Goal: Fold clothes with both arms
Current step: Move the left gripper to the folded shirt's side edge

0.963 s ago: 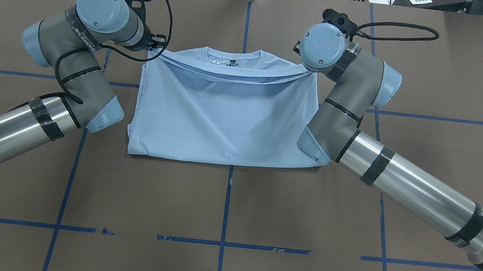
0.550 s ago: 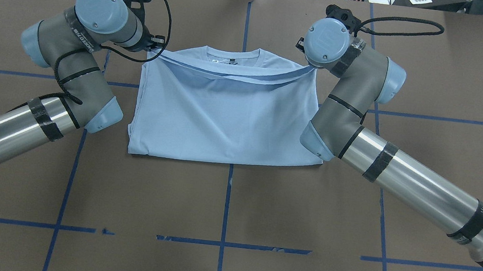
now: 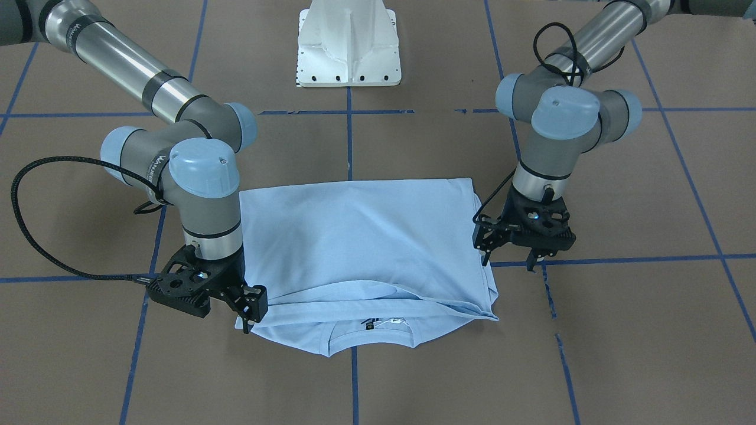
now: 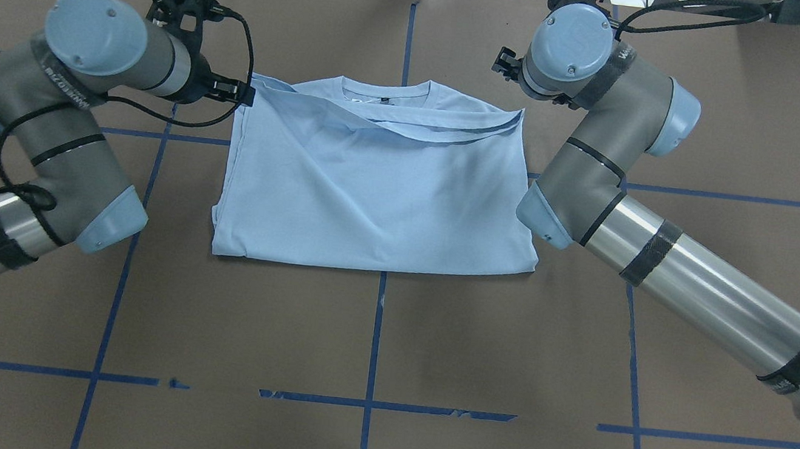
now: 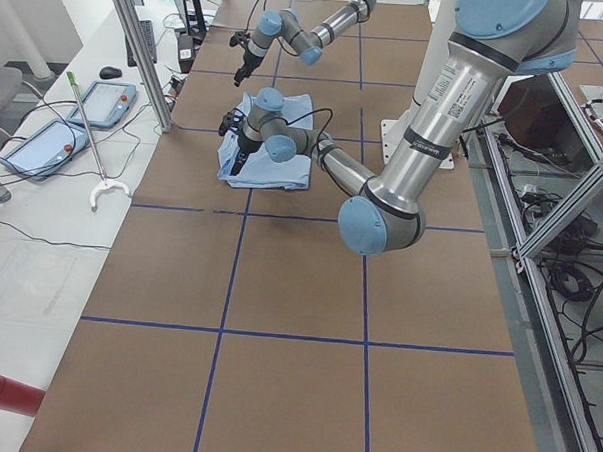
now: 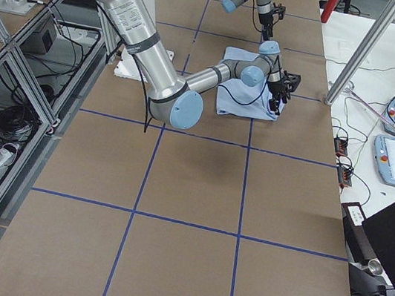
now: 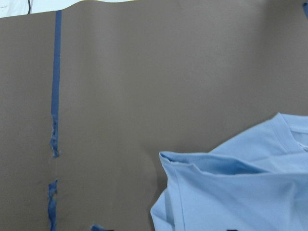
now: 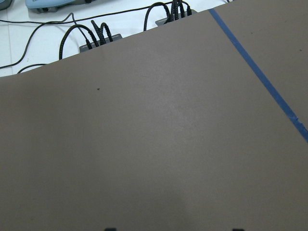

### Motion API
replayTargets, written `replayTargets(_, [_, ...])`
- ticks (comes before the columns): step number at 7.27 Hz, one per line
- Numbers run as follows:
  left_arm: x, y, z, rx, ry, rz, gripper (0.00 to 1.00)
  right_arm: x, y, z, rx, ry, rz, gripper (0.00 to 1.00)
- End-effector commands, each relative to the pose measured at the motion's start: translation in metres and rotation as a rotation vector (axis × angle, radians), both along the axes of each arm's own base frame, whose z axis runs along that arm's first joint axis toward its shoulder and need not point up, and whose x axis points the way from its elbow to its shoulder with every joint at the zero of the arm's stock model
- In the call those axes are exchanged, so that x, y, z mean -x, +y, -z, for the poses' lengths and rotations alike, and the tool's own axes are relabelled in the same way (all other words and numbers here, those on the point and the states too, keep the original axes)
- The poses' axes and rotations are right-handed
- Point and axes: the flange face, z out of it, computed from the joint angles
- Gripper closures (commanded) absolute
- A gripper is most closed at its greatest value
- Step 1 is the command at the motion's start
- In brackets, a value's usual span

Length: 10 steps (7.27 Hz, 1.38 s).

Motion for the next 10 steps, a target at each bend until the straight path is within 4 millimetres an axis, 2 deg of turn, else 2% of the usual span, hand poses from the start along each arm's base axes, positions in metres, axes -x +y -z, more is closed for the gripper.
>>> replayTargets(1, [-0.013, 0.098, -0.005, 0.074, 0.079, -0.052, 0.0, -0.001, 0.0, -0.001, -0.008, -0.007, 0.009, 0.0])
replayTargets(2, [-0.028, 0.122, -0.016, 0.126, 0.085, -0.025, 0.08, -0.002, 0.001, -0.001, -0.009, -0.008, 0.009, 0.0])
replayTargets(3, [-0.049, 0.142, -0.019, 0.17, 0.098, 0.019, 0.33, -0.001, 0.003, -0.003, -0.008, -0.007, 0.011, 0.0])
replayTargets(4, [-0.059, 0.151, -0.024, 0.194, 0.096, 0.017, 0.5, -0.002, 0.002, -0.003, -0.008, -0.007, 0.009, 0.0])
replayTargets(7, [-0.061, 0.154, -0.04, 0.21, 0.069, 0.013, 0.5, -0.002, 0.003, -0.003, -0.008, -0.006, 0.012, 0.0])
replayTargets(10, [-0.072, 0.165, -0.04, 0.212, 0.067, -0.01, 0.52, -0.003, 0.002, -0.006, -0.006, -0.004, 0.01, 0.0])
